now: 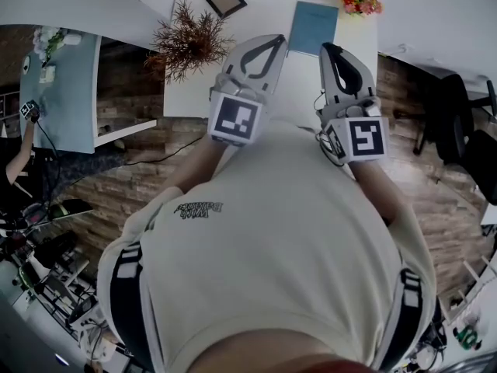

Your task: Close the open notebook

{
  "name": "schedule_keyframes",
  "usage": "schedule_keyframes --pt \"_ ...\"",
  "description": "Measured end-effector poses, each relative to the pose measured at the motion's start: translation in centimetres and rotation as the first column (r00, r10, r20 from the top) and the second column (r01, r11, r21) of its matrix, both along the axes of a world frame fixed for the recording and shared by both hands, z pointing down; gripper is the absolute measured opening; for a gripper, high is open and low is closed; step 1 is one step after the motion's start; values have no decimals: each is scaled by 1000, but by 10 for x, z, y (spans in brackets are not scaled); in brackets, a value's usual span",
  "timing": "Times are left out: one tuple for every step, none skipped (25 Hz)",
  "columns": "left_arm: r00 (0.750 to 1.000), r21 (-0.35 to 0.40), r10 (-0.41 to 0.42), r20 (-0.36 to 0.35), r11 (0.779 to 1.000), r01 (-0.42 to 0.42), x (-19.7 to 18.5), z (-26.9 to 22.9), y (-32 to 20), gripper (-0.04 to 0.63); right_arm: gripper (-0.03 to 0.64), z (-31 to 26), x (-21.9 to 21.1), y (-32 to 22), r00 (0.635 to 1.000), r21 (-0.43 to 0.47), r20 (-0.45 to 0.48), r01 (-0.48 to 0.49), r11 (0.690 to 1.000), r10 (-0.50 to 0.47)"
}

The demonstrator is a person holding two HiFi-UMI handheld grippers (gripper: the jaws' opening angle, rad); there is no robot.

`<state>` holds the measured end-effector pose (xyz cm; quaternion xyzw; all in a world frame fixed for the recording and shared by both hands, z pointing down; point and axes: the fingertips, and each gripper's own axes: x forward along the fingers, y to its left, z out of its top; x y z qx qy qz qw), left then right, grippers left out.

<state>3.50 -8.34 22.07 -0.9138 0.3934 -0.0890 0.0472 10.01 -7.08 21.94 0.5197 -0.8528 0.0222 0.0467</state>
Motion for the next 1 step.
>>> schedule_keyframes --pt "1000 -2 0 0 1000 0 0 0 0 14 2 0 1 0 1000 -3 2 -2 1000 2"
